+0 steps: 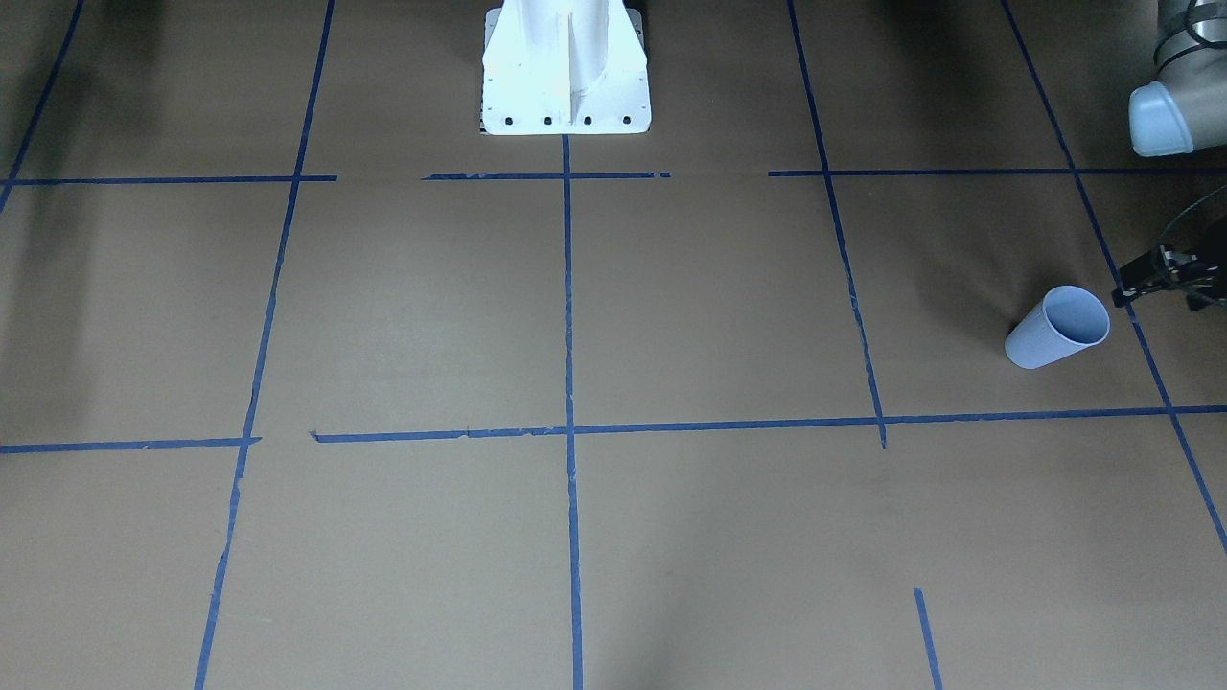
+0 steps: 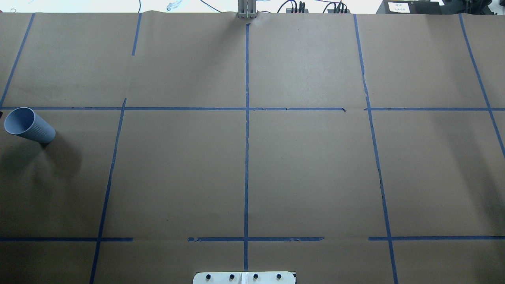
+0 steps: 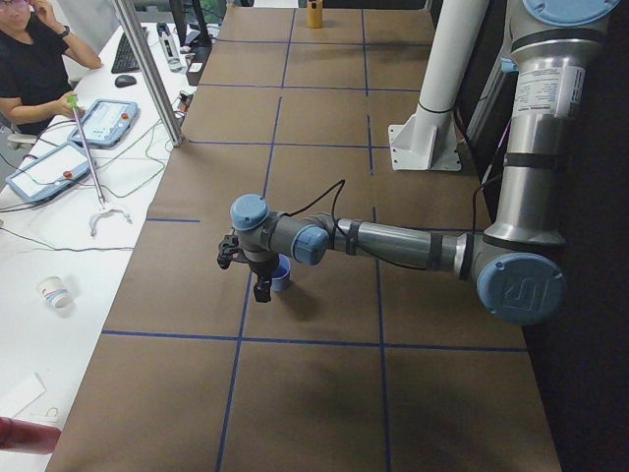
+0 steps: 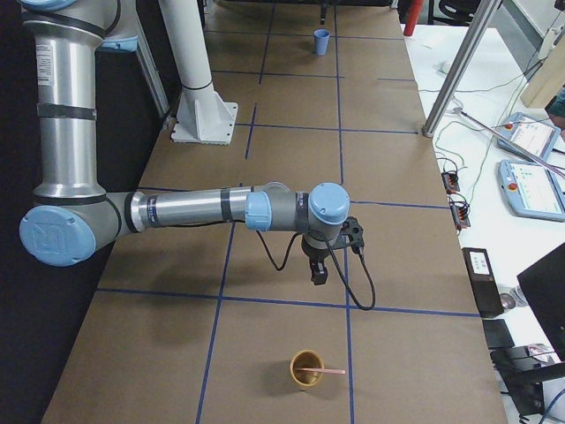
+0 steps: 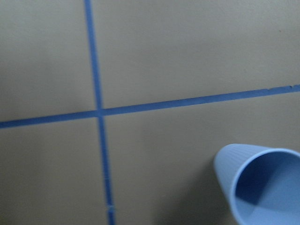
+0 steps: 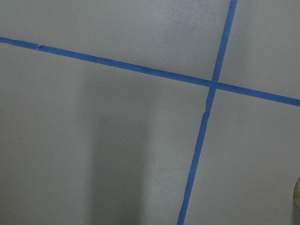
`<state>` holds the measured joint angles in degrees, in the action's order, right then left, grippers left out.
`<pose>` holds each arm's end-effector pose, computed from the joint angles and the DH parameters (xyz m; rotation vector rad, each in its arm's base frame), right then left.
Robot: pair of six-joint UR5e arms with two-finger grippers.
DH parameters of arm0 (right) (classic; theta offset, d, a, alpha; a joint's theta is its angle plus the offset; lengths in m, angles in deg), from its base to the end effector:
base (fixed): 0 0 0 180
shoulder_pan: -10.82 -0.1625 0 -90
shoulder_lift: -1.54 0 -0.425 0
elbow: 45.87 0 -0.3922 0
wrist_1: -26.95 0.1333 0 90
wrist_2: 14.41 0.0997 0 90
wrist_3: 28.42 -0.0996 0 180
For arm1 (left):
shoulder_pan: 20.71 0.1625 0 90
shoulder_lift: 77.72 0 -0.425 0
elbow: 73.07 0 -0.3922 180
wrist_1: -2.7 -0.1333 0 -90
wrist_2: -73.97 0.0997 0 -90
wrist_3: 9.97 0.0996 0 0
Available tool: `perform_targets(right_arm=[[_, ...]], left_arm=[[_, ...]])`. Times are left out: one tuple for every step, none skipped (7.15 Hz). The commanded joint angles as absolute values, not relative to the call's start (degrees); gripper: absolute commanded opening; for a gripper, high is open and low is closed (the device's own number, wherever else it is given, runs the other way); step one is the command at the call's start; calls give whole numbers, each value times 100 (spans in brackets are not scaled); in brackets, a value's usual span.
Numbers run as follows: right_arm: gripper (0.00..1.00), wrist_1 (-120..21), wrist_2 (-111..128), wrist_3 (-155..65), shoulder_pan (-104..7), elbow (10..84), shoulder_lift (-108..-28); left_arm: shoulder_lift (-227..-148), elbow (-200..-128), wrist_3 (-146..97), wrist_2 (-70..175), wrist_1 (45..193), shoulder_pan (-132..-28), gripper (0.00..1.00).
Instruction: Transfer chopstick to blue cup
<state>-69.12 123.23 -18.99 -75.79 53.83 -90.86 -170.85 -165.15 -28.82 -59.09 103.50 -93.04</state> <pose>0.0317 -0.4750 0.6022 0.0641 -0.8310 -0.2196 0.0986 -0.5245 0.5937 0.0188 0.7922 0.0855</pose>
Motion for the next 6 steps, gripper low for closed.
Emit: perform_targets(right_arm=[[100, -6912, 12331, -1901, -7567, 5389, -9065], [100, -6912, 12331, -1901, -7549, 5380, -9074], [100, -6912, 12331, -1901, -7540, 5389, -9065], [100, -6912, 12340, -1910, -7540, 5389, -9065], [100, -6912, 12340, -1919, -7540, 5389, -9065], [100, -6912, 12366, -1919, -7540, 5389, -9065]], left_arm=[[-17254, -16247, -3036, -5909, 10482, -9173, 100], [-17342, -15967, -3036, -5909, 10726, -9094, 100], [-17343, -15685, -3045, -5918, 11129, -9015, 94], [-17343, -15561, -3193, -5918, 11394, -8945, 60], [-17360, -15559, -3351, -5918, 11414, -8788, 15], [-17552, -15586, -3692, -5944, 11414, -8664, 0]])
